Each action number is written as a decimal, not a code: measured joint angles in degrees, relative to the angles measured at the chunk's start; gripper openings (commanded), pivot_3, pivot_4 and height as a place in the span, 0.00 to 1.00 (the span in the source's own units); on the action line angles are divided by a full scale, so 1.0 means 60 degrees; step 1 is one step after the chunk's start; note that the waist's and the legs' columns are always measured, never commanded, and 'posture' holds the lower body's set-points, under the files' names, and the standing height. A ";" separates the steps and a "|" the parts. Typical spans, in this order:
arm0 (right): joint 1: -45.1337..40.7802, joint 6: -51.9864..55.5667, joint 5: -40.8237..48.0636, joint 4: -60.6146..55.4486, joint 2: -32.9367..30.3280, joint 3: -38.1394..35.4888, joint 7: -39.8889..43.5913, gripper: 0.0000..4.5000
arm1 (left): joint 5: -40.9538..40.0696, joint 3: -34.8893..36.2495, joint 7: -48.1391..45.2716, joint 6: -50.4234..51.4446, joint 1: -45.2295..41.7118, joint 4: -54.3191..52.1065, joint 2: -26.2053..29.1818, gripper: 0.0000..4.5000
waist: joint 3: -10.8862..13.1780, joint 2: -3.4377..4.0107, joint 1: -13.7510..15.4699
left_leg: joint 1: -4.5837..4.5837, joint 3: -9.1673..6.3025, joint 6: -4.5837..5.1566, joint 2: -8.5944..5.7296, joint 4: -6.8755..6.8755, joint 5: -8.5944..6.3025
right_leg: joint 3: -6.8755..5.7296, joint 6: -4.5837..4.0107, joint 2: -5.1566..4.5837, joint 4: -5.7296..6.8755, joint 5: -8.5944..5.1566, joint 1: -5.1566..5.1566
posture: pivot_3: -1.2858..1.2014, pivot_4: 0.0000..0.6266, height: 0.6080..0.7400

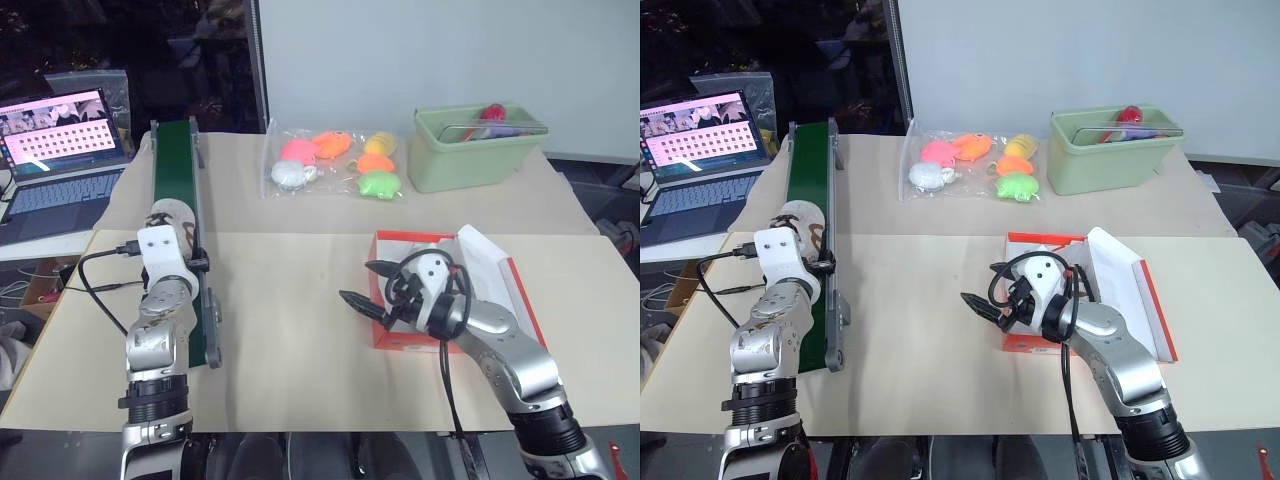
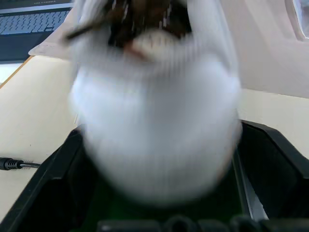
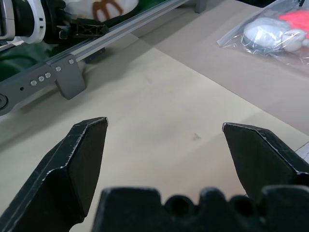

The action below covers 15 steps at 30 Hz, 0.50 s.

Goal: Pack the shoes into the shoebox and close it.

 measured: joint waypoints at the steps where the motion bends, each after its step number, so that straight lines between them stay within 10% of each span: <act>1: 0.0000 0.0000 0.0001 0.0000 0.0020 -0.0024 -0.0001 1.00 | -0.0002 -0.0035 -0.0007 -0.0001 0.0000 -0.0009 -0.0010 0.61 | 0.0000 0.0000 0.0000 | 0.0002 0.0000 0.0000 0.0000 0.0001 0.0000 | 0.0000 0.0000 0.0000 0.0001 0.0000 0.0001 | 0.52 0.24 0.92; 9: -0.0106 0.0125 -0.0003 0.0001 0.0078 -0.0074 -0.0060 1.00 | 0.0101 0.0031 0.0257 0.0145 -0.0238 -0.0109 0.0006 0.61 | 0.0000 0.0000 -0.0023 | 0.0005 -0.0001 -0.0008 0.0000 0.0004 0.0005 | 0.0001 -0.0002 0.0002 0.0011 0.0001 -0.0002 | 0.52 0.24 0.92; 15: -0.0865 0.1175 0.0550 0.0333 0.0837 -0.0825 -0.0847 1.00 | 0.2296 -0.1930 -0.0106 -0.3420 -0.0515 -0.1344 0.1757 0.61 | 0.0008 -0.0015 0.0050 | -0.0012 0.0007 -0.0017 -0.0001 -0.0003 0.0007 | 0.0000 -0.0005 -0.0008 -0.0005 0.0004 -0.0003 | 0.52 0.24 0.92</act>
